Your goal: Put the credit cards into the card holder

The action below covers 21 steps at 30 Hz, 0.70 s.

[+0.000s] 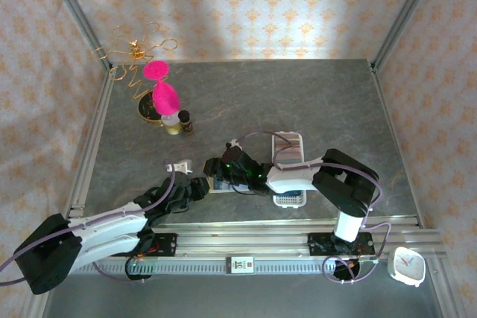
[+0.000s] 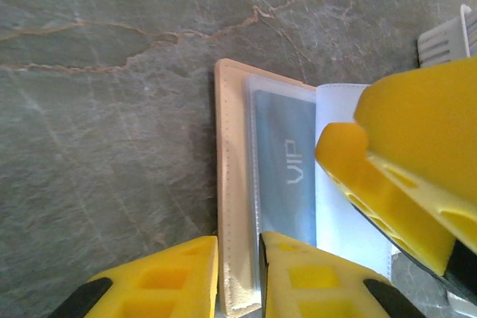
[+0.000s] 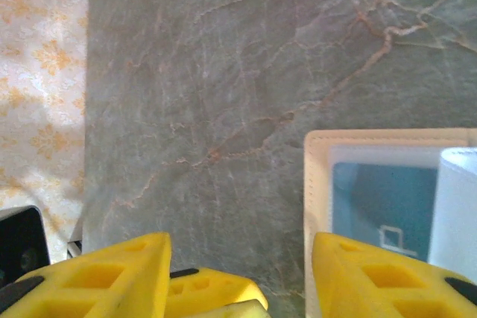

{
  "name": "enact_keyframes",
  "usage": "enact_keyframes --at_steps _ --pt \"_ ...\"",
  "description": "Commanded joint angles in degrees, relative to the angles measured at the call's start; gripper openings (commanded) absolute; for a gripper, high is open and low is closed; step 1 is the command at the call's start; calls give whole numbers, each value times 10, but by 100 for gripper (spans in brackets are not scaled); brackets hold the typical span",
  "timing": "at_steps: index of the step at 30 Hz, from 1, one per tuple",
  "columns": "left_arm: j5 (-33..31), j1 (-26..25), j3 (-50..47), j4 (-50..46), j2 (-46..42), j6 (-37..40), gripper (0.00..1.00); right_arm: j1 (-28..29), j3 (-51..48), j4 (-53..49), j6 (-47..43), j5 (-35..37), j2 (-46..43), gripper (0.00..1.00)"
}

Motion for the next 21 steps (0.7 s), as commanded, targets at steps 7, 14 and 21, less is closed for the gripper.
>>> enact_keyframes --at_steps 7,14,21 --pt "-78 -3 -19 -88 -94 -29 30 3 60 39 -19 -18 34 53" --pt "-89 -3 -29 -115 -158 -36 38 2 123 11 -109 46 -7 53" --pt "-82 -3 -22 -96 -168 -26 44 -3 72 -37 -295 175 -197 58"
